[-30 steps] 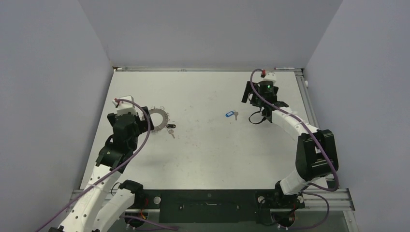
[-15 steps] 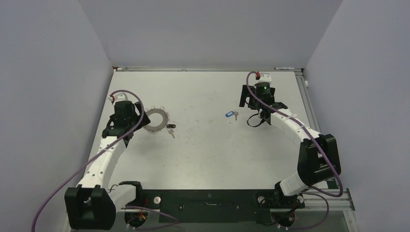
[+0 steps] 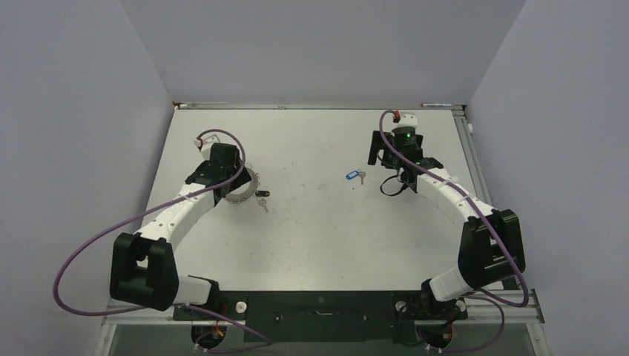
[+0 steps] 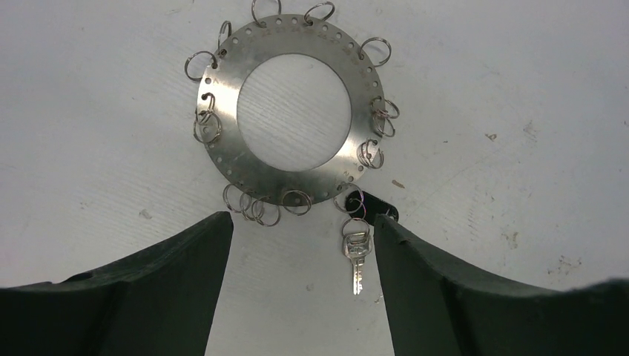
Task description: Put the keys on the keyring
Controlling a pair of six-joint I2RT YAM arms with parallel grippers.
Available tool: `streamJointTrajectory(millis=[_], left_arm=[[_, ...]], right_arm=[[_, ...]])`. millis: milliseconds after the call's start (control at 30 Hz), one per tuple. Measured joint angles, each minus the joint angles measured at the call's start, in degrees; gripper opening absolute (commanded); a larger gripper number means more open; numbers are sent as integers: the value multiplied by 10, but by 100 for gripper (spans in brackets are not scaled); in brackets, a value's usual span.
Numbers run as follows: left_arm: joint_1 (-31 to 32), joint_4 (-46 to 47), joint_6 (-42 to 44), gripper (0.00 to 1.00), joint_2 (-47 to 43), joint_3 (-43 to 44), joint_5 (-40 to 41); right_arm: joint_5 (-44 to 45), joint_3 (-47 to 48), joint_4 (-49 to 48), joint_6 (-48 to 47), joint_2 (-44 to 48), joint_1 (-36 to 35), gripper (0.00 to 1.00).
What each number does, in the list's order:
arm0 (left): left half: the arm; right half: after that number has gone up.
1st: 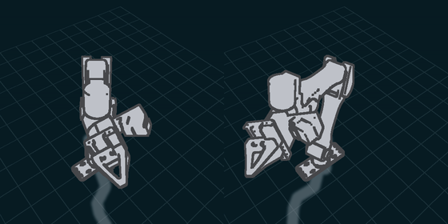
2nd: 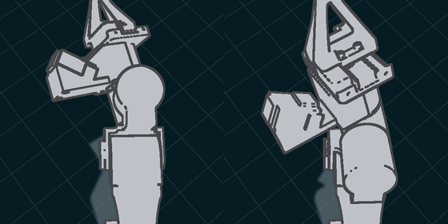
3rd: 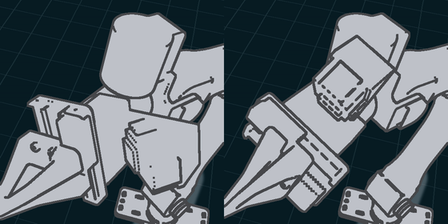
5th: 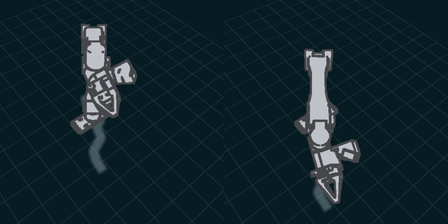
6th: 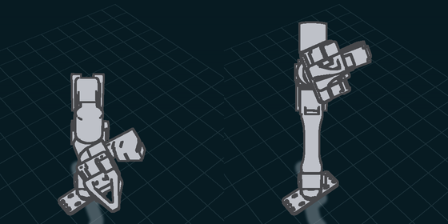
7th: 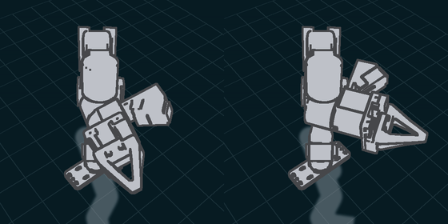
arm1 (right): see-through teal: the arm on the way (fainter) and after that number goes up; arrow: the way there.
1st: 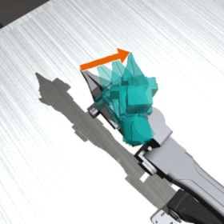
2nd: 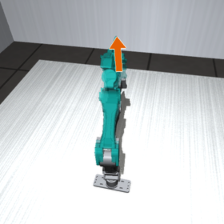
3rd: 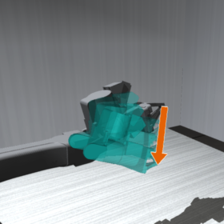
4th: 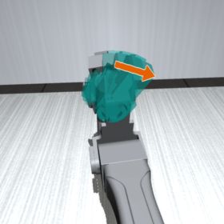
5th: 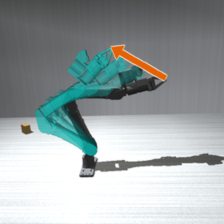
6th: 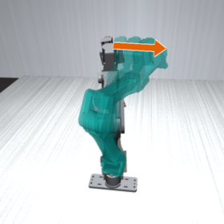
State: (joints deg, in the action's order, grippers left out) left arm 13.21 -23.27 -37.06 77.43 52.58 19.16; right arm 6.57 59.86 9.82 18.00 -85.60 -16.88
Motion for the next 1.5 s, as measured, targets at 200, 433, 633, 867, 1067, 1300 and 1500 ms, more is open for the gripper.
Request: streamJointTrajectory(millis=[200,433,633,867,1067,1300,1500], left_arm=[[37,-1,-43,56,33,11,47],[51,-10,-120,47,82,35,73],[54,14,-169,43,94,6,81],[54,41,-193,40,134,4,81],[54,62,-196,37,154,2,81],[54,63,-209,37,161,-16,87],[54,58,-213,37,161,-19,92]], right_arm=[[0,-4,1,0,0,-1,95],[-2,-5,1,0,0,-1,95],[-6,-5,1,2,-1,-5,95],[-9,-5,2,2,-5,-9,94],[-9,-5,1,2,-5,-12,94],[-10,-5,1,2,-14,-16,94],[-10,-5,5,2,-24,-17,94]])
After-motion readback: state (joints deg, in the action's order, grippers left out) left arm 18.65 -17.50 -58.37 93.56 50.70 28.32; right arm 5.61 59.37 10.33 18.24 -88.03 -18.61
